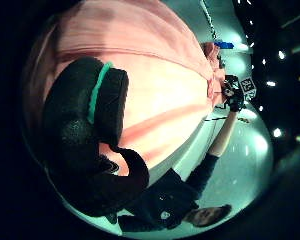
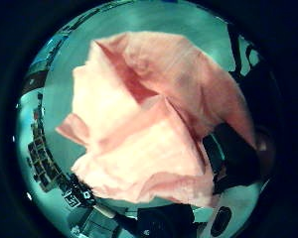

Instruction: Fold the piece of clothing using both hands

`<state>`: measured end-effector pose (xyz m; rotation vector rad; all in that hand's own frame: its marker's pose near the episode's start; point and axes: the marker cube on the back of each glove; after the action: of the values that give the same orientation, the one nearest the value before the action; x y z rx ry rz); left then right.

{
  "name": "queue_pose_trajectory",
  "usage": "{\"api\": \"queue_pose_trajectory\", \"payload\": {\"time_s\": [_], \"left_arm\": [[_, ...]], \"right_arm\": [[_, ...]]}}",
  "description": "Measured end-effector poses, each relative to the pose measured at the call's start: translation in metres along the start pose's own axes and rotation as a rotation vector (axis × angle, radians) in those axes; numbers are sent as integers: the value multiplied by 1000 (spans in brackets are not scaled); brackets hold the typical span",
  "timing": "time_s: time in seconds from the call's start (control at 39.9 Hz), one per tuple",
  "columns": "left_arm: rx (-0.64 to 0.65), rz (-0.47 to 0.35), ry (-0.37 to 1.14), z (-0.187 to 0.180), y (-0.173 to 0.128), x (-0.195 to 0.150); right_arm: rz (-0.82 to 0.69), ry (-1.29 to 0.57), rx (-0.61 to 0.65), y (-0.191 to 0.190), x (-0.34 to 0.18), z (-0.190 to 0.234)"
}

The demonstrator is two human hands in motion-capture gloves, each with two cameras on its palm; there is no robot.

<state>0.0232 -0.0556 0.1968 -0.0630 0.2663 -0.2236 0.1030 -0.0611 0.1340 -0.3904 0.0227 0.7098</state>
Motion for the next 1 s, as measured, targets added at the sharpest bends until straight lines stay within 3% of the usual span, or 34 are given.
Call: {"api": "queue_pose_trajectory", "payload": {"time_s": [0.1, 0.2, 0.3, 0.43, 0.5, 0.58, 0.68, 0.83, 1.0], "left_arm": [[47, 76, 43, -10, -4, 1], [79, 76, 65, -36, 5, -5], [63, 93, 129, -69, 28, -10], [262, 30, 128, -104, 30, -32], [429, -13, 126, -122, 26, -60], [548, 4, 246, -134, 26, -89], [641, -43, 332, -156, 57, -117], [666, -97, 353, -167, 81, -143], [670, -128, 381, -168, 85, -158]], "right_arm": [[-23, -63, 54, 18, 3, -42], [-77, -99, -26, 53, -19, -91], [-61, -97, 226, 78, -62, -145], [-174, -33, 352, 134, -147, -179], [-287, 59, 373, 156, -237, -170], [-417, 146, 382, 185, -321, -147], [-524, 266, 261, 217, -406, -94], [-632, 306, 93, 267, -446, -56], [-680, 213, 27, 257, -459, -62]]}}
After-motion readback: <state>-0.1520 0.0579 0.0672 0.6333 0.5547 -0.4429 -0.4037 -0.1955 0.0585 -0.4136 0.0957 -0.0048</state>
